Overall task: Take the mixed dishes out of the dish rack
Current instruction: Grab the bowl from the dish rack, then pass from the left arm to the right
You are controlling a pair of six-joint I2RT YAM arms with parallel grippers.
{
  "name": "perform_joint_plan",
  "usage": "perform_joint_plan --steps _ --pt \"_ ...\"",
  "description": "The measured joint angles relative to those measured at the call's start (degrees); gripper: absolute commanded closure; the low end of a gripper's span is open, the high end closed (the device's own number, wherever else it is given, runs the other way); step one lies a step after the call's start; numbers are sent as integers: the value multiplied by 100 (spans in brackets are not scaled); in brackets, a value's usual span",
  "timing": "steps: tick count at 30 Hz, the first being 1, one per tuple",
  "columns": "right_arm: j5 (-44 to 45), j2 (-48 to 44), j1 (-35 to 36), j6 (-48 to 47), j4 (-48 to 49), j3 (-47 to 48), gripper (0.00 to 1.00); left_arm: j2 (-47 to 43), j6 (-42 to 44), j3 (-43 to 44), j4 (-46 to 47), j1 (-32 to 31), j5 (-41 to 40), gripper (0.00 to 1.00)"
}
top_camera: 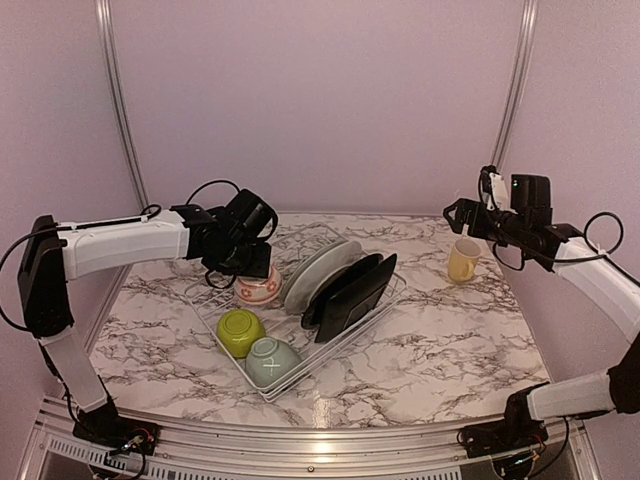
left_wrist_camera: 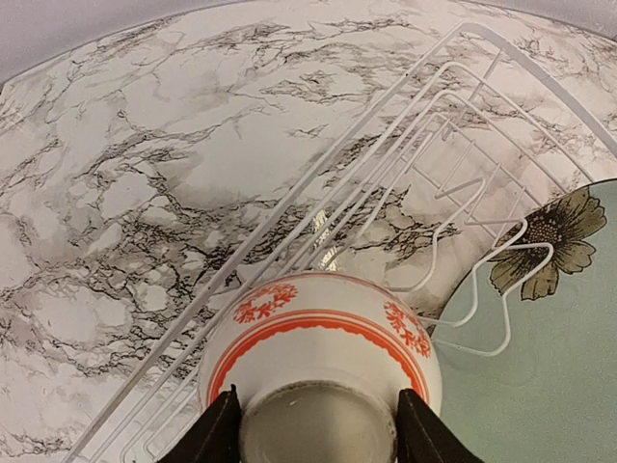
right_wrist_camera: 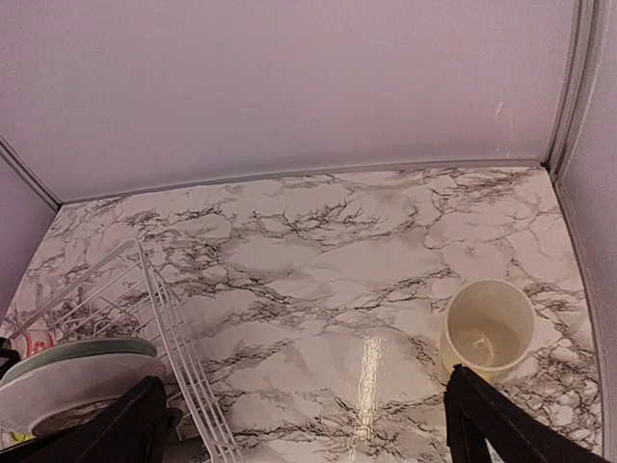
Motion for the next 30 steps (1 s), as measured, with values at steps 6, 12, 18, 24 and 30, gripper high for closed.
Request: perform_joint_plan --steps 6,12,18,24,30 --pt "42 162 404 2 -74 247 3 -455 -7 0 -42 31 0 78" --pt "15 348 793 177 -146 662 3 -850 -31 -9 -42 74 127 78" --pt "-131 557 1292 520 -146 1189 3 -1349 -79 -7 50 227 407 79" --pt "-538 901 1801 973 120 1692 4 -1749 -278 -76 616 426 876 79" --pt "-1130 1445 2299 1622 785 2050 4 -2098 -625 -334 1563 573 1399 79"
